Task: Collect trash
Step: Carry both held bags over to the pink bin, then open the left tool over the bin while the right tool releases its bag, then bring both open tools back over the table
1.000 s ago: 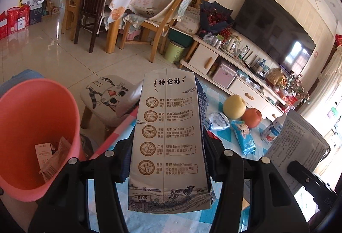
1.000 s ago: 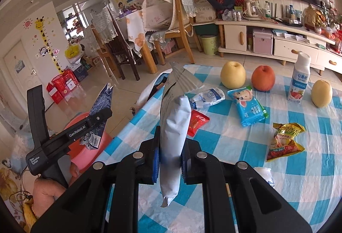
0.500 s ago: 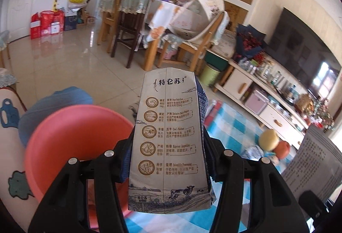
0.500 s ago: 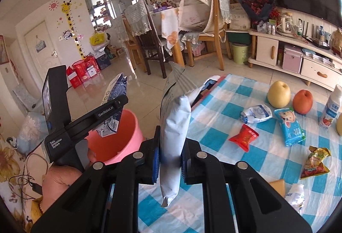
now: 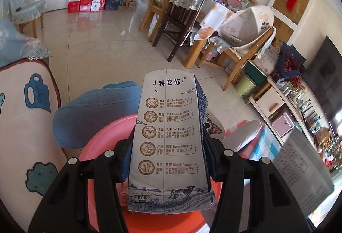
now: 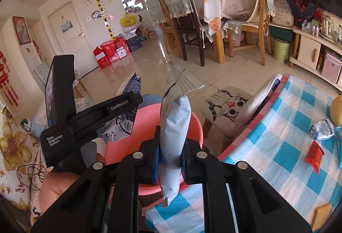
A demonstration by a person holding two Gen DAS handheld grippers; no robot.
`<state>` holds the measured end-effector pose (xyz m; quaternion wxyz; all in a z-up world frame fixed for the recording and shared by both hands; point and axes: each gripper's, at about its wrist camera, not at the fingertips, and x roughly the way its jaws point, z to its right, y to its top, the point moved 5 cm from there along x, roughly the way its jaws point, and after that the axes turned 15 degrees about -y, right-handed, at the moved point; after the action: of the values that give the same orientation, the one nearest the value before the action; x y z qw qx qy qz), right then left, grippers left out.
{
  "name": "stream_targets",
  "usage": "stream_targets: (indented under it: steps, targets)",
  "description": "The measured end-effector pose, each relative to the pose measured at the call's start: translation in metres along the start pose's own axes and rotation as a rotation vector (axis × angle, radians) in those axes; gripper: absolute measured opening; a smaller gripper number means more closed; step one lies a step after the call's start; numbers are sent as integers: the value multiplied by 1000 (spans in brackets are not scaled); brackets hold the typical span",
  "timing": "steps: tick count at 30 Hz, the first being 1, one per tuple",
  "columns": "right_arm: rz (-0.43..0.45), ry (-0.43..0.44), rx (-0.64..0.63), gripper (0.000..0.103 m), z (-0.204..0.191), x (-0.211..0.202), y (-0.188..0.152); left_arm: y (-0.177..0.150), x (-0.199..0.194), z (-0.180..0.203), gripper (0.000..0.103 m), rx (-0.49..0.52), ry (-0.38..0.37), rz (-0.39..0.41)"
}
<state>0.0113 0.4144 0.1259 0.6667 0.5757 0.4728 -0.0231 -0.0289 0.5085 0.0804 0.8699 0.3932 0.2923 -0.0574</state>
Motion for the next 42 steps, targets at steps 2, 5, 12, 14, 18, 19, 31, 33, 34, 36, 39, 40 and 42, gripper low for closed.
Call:
stream_targets:
  steps: [2,5,12,14,18,19,31,33,34,36,39,40,42]
  targets:
    - [-20,15,5,17,-6,14,1,2,3,-5,55,-9,14,-8]
    - [-69,33,17,19,-13,40,-4,2,8,-13,59,-28,38,-30]
    - [-98,-23,70,64,1,49,-19,4,9,-13,83,-33,95,-18]
    - [-94,-60,72,72,10,43,-23,3,9,-11,84,-33,87,-11]
    - [-72,-144,24,85,29,22,-31,-1,10,3,88,2,63,20]
    - [-64,-177,2,89,34,16,-33,-3,9,7,88,10,52,33]
    - [-52,-402,-111,93,97,-34,-70,-44,13,108,96,295,-148,95]
    - [-45,-437,-121,93,106,-43,-75,-53,14,123,96,347,-161,91]
    - [-41,-448,-120,93,110,-47,-78,-57,15,129,97,369,-167,88]
    - [-29,-472,-117,94,119,-58,-81,-63,15,142,97,411,-172,85]
    - [-2,-512,-110,95,132,-72,-84,-72,16,156,98,468,-165,77]
    - [7,-522,-105,95,136,-77,-85,-75,15,160,98,481,-162,75]
    - [23,-539,-88,95,146,-87,-87,-81,16,168,99,496,-173,65]
